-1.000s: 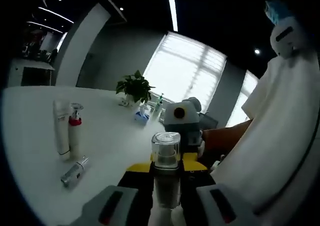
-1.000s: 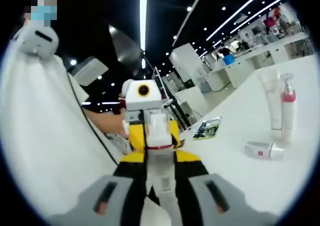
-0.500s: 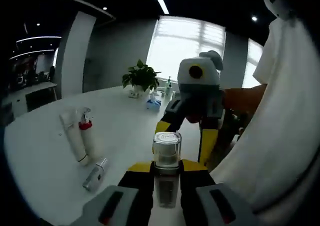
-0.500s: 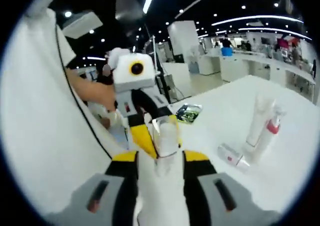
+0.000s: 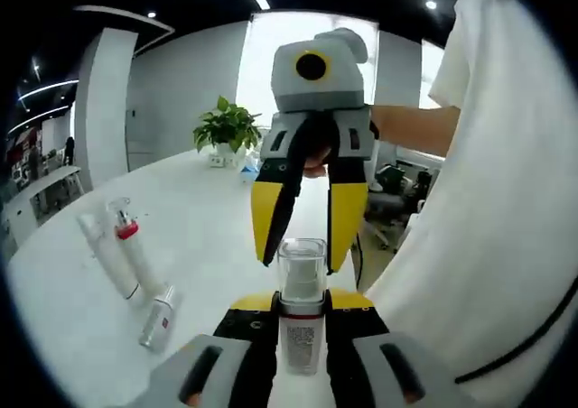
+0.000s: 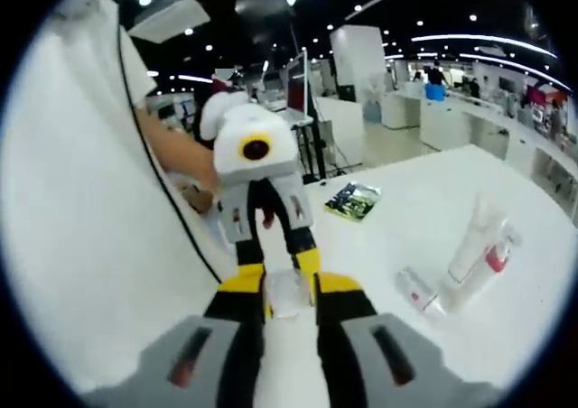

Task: Arrange the skincare products in the storage area until every visible bottle or jar stands upright without overlapping.

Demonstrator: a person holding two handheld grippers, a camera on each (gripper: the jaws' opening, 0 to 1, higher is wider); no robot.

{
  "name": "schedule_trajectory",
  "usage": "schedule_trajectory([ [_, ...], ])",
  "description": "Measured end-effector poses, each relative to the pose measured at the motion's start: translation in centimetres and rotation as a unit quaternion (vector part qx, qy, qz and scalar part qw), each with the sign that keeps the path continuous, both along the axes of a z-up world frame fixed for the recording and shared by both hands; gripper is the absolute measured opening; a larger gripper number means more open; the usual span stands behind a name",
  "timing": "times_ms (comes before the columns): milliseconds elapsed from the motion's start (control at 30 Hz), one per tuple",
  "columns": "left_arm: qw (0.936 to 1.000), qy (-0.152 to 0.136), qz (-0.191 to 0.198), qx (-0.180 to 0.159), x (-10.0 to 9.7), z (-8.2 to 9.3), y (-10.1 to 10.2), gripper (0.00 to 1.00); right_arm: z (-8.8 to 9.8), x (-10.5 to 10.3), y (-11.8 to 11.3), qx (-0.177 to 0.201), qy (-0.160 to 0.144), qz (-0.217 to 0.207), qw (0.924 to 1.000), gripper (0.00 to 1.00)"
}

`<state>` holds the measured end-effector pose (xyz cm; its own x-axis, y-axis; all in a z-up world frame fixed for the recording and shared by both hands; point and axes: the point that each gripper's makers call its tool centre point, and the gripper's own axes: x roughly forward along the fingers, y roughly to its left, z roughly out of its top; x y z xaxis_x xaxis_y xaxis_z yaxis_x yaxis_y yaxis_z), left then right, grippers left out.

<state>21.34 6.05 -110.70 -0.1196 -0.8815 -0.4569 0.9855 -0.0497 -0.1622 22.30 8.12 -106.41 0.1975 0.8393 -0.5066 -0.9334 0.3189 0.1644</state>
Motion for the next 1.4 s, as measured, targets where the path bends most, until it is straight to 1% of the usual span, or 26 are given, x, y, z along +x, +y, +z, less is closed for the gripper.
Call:
schedule_trajectory([
  [167,0.9998,-0.007,-0.012,0.01,-0.4,-0.5,0.2,0.18,-0.6,-0.6,0.2,-0.026,-0.002,0.021,0.9994,0.17],
  [267,0.9998,-0.007,-0.012,0.012,-0.4,-0.6,0.2,0.18,-0.7,-0.6,0.2,-0.036,-0.01,0.025,0.999,0.16],
  [333,0.9998,-0.001,-0.012,0.013,-0.5,-0.6,0.2,0.19,-0.7,-0.7,0.2,-0.041,-0.014,0.031,0.9986,0.15],
  [367,0.9998,0.007,-0.012,0.015,-0.5,-0.7,0.2,0.19,-0.7,-0.7,0.3,-0.045,-0.019,0.035,0.9982,0.15],
  [433,0.9999,-0.003,-0.006,0.016,-0.2,-0.7,0.2,0.19,-0.7,-0.5,0.3,-0.053,-0.031,0.035,0.9975,0.15],
  [567,0.9999,-0.003,0.001,0.014,0.1,-0.7,0.1,0.2,-0.9,-0.3,0.3,-0.068,-0.041,0.041,0.996,0.15],
  [667,0.9998,-0.008,-0.003,0.015,0.0,-0.8,0.2,0.19,-0.9,-0.3,0.4,-0.072,-0.04,0.043,0.9957,0.17],
  [700,0.9997,-0.019,-0.01,0.015,-0.1,-0.8,0.3,0.18,-1.0,-0.3,0.4,-0.071,-0.035,0.042,0.996,0.17],
  [767,0.9994,-0.022,-0.015,0.021,-0.3,-1.1,0.5,0.18,-1.3,-0.5,0.4,-0.072,-0.016,0.039,0.9965,0.17],
  [833,0.9993,-0.026,-0.014,0.023,-0.3,-1.2,0.6,0.18,-1.7,-0.7,0.3,-0.082,-0.018,0.046,0.9954,0.17],
  [967,0.999,-0.023,-0.017,0.033,-0.5,-1.6,0.8,0.18,-2.9,-1.1,-0.2,-0.12,-0.025,0.066,0.9902,0.18],
  [1133,0.9991,-0.023,-0.015,0.032,-0.5,-1.6,0.8,0.18,-3.0,-1.1,-0.2,-0.125,-0.03,0.071,0.9892,0.17],
  [1233,0.999,-0.026,-0.014,0.032,-0.4,-1.6,0.8,0.19,-2.9,-1.2,-0.1,-0.129,-0.049,0.081,0.9871,0.16],
  [1300,0.999,-0.029,-0.012,0.031,-0.3,-1.6,0.7,0.19,-2.8,-1.0,0.0,-0.142,-0.075,0.085,0.9834,0.15],
  [1333,0.9988,-0.032,-0.008,0.035,0.0,-1.9,0.5,0.2,-3.2,-1.0,0.0,-0.156,-0.084,0.087,0.9804,0.15],
  [1400,0.9987,-0.033,-0.008,0.039,0.0,-2.1,0.5,0.2,-3.4,-1.0,0.0,-0.16,-0.083,0.087,0.9799,0.15],
])
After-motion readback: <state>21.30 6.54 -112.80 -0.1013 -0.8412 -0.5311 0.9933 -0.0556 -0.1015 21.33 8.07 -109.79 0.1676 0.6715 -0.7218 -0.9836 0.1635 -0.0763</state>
